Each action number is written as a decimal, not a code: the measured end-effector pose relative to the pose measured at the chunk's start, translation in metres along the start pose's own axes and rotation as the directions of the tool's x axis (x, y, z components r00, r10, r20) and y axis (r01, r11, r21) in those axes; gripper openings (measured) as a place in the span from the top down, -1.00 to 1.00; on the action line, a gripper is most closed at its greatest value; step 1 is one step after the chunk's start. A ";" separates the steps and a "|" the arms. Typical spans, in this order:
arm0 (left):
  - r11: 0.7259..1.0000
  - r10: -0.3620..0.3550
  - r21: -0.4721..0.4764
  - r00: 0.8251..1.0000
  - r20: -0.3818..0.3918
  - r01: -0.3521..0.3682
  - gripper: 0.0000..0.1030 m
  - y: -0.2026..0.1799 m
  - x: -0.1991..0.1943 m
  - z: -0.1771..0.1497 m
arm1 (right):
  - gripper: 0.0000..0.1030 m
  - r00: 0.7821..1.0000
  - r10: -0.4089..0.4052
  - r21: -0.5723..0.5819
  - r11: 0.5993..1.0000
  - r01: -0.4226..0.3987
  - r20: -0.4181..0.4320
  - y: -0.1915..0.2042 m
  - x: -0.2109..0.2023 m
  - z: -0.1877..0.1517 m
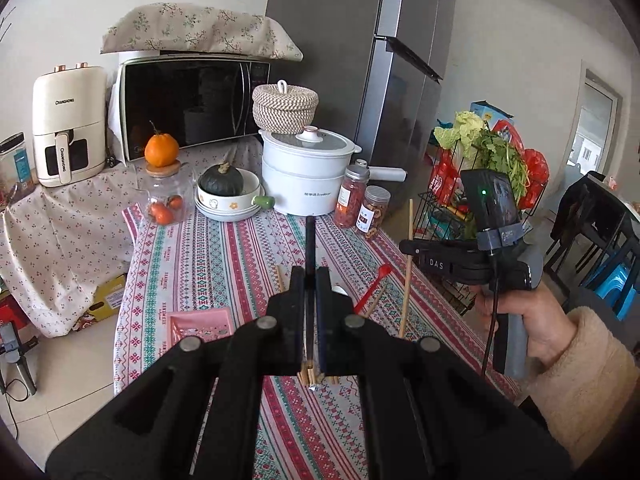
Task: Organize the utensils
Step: 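Carry the chopsticks to the pink basket and insert them upright with both grippers, then open both grippers and withdraw from the pink basket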
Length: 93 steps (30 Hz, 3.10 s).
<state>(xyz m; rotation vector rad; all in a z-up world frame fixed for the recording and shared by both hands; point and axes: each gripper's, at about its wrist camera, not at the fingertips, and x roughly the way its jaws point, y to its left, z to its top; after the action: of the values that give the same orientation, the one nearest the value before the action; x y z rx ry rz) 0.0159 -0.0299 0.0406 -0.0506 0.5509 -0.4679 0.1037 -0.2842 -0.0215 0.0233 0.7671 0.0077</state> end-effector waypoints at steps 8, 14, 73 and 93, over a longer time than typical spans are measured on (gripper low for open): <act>0.997 0.024 -0.076 0.990 0.142 -0.013 0.88 0.034 -0.038 0.017 | 0.88 0.983 0.085 -0.042 0.996 -0.079 0.165 0.042 -0.061 0.014; 0.991 0.083 -0.121 0.977 0.194 -0.060 0.88 0.063 -0.052 0.020 | 0.88 0.958 0.188 -0.097 0.981 -0.170 0.218 0.081 -0.085 0.021; 0.970 0.213 -0.147 0.971 0.109 -0.196 -0.71 0.102 0.012 -0.004 | 0.11 0.890 0.411 -0.084 0.912 -0.403 0.199 0.155 -0.019 0.024; 0.991 0.107 -0.063 0.986 -0.125 -0.116 -0.97 0.018 0.012 -0.018 | -0.67 0.979 0.178 0.082 0.979 -0.187 0.101 0.014 -0.047 0.011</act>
<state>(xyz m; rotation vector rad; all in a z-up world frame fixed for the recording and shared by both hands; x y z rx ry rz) 0.0232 -0.0177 0.0157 -0.0584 0.6864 -0.3439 0.0777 -0.2715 0.0196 0.1801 0.6691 0.1456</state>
